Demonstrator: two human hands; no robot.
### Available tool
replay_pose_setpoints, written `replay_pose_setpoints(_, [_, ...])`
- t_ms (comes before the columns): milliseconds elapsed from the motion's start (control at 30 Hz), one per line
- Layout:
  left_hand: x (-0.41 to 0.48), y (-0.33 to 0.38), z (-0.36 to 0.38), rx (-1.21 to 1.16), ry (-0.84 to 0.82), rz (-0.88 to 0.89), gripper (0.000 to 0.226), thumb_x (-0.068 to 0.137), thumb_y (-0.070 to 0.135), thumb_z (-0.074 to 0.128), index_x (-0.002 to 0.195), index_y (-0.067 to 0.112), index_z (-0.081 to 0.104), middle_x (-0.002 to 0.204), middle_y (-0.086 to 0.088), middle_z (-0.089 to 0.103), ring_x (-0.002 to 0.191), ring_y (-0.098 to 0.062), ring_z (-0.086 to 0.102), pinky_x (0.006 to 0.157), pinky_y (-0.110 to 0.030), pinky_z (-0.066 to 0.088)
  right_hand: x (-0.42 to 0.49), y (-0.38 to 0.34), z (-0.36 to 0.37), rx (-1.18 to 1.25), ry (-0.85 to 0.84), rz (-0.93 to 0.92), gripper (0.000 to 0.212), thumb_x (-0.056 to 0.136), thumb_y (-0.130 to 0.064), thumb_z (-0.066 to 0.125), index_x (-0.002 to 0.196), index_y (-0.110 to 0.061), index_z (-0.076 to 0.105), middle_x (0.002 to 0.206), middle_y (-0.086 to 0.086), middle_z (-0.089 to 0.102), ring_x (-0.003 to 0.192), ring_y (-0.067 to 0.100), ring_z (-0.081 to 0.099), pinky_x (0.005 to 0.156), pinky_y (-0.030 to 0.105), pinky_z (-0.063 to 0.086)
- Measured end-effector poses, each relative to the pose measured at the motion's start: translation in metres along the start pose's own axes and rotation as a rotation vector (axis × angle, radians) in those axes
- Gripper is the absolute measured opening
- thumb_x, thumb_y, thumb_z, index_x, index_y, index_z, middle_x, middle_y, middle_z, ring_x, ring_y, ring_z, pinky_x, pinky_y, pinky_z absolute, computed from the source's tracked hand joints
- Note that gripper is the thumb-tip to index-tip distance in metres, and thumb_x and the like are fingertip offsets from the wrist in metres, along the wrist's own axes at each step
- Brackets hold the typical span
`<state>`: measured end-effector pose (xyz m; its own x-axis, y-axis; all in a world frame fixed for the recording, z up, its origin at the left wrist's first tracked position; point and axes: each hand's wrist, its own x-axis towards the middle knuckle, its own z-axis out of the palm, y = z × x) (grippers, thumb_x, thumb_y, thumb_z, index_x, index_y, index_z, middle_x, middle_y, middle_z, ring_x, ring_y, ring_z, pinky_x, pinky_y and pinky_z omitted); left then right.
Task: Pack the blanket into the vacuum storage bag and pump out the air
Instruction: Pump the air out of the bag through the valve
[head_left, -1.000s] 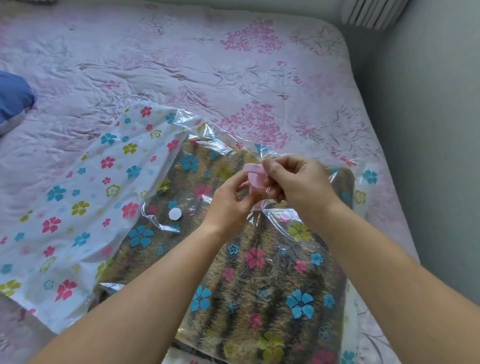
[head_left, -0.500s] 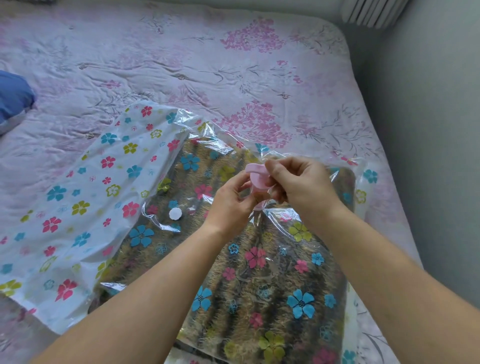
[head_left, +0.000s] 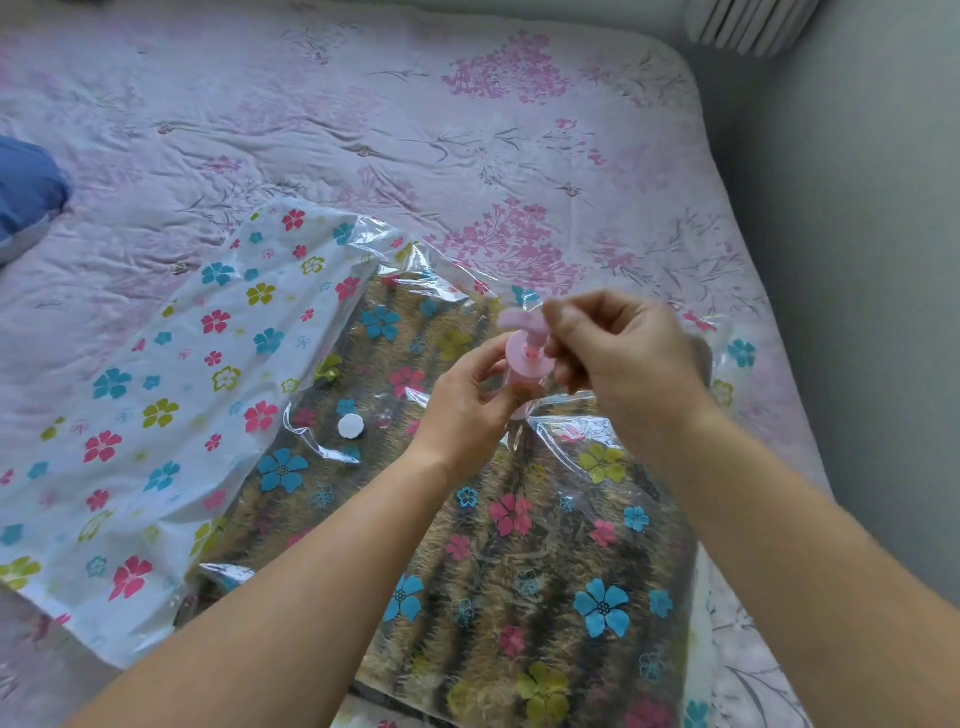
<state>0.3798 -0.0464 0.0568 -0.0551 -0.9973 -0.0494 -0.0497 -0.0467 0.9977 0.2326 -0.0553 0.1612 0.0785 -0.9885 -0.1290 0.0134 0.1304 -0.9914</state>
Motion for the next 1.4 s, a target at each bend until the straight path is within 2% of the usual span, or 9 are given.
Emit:
replay_pose_setpoints(133, [-0.001, 0.000, -0.001, 0.005, 0.008, 0.000, 0.031, 0.095, 0.019, 0.075, 0.126, 0.023, 0.071, 0.119, 0.006, 0.076, 0.118, -0.003, 0.067, 0.084, -0.010, 0.052, 0.007, 0.012, 0.002, -0.052, 0.010, 0.098, 0.016, 0.097, -0.009, 0.065, 0.086, 0.002, 0.066, 0.062, 0.005, 0.066, 0.044, 0.013, 0.055, 0.044, 0.023, 0.046])
replay_pose_setpoints(367, [-0.001, -0.001, 0.000, 0.026, -0.012, -0.002, 0.041, 0.093, 0.020, 0.076, 0.129, 0.039, 0.068, 0.126, 0.017, 0.072, 0.120, 0.001, 0.064, 0.092, -0.009, 0.051, -0.001, -0.060, -0.013, 0.319, -0.177, -0.286, 0.016, 0.091, -0.019, 0.072, 0.077, -0.011, 0.073, 0.060, 0.006, 0.066, 0.040, 0.013, 0.052, 0.044, 0.020, 0.042])
replay_pose_setpoints(433, [0.000, 0.000, 0.002, 0.031, -0.008, -0.001, 0.042, 0.094, 0.018, 0.074, 0.133, 0.033, 0.067, 0.127, 0.013, 0.072, 0.121, -0.001, 0.064, 0.090, -0.010, 0.051, 0.002, -0.046, -0.010, 0.332, -0.134, -0.228, 0.017, 0.093, -0.017, 0.071, 0.076, -0.012, 0.073, 0.060, 0.005, 0.065, 0.040, 0.013, 0.051, 0.043, 0.020, 0.041])
replay_pose_setpoints(567, [-0.002, -0.001, 0.001, -0.008, 0.008, 0.012, 0.032, 0.097, 0.015, 0.073, 0.127, 0.021, 0.070, 0.118, 0.006, 0.076, 0.115, -0.003, 0.068, 0.083, -0.010, 0.052, 0.001, 0.013, 0.002, 0.041, 0.013, 0.055, 0.018, 0.097, -0.010, 0.064, 0.080, -0.005, 0.067, 0.061, 0.005, 0.064, 0.044, 0.013, 0.052, 0.044, 0.024, 0.045])
replay_pose_setpoints(667, [-0.002, -0.002, -0.001, 0.034, -0.003, 0.011, 0.030, 0.097, 0.016, 0.073, 0.126, 0.023, 0.071, 0.120, 0.005, 0.075, 0.117, -0.003, 0.067, 0.083, -0.009, 0.052, 0.002, 0.020, -0.002, -0.017, 0.020, 0.086, 0.018, 0.097, -0.009, 0.065, 0.080, -0.006, 0.068, 0.061, 0.004, 0.066, 0.044, 0.012, 0.054, 0.044, 0.023, 0.045])
replay_pose_setpoints(933, [0.000, -0.005, -0.002, 0.072, -0.020, 0.014, 0.043, 0.093, 0.023, 0.077, 0.131, 0.040, 0.067, 0.130, 0.015, 0.070, 0.122, 0.000, 0.063, 0.092, -0.012, 0.052, -0.003, -0.061, -0.012, 0.356, -0.210, -0.305, 0.014, 0.092, -0.018, 0.072, 0.080, -0.011, 0.074, 0.060, 0.003, 0.065, 0.040, 0.011, 0.051, 0.045, 0.020, 0.041])
replay_pose_setpoints(1100, [0.000, -0.004, -0.001, 0.030, 0.009, 0.012, 0.034, 0.095, 0.021, 0.076, 0.128, 0.027, 0.070, 0.121, 0.007, 0.075, 0.118, -0.003, 0.067, 0.086, -0.012, 0.052, 0.000, 0.003, 0.004, 0.064, 0.013, 0.017, 0.016, 0.097, -0.008, 0.064, 0.082, -0.004, 0.067, 0.060, 0.005, 0.063, 0.042, 0.013, 0.051, 0.042, 0.023, 0.044])
replay_pose_setpoints(1200, [0.000, -0.004, -0.003, 0.044, 0.001, 0.002, 0.030, 0.096, 0.025, 0.075, 0.126, 0.024, 0.070, 0.119, 0.007, 0.075, 0.117, -0.002, 0.067, 0.087, -0.014, 0.054, 0.003, 0.016, 0.003, -0.003, 0.023, 0.143, 0.015, 0.097, -0.008, 0.064, 0.084, -0.001, 0.065, 0.062, 0.006, 0.063, 0.044, 0.014, 0.051, 0.043, 0.024, 0.045])
replay_pose_setpoints(1400, [0.000, -0.001, -0.001, 0.059, -0.013, 0.018, 0.042, 0.092, 0.026, 0.076, 0.132, 0.036, 0.067, 0.125, 0.017, 0.073, 0.118, 0.003, 0.065, 0.087, -0.005, 0.048, -0.002, -0.051, -0.011, 0.219, -0.116, -0.238, 0.016, 0.093, -0.014, 0.071, 0.077, -0.009, 0.073, 0.059, 0.004, 0.064, 0.041, 0.013, 0.051, 0.043, 0.022, 0.041])
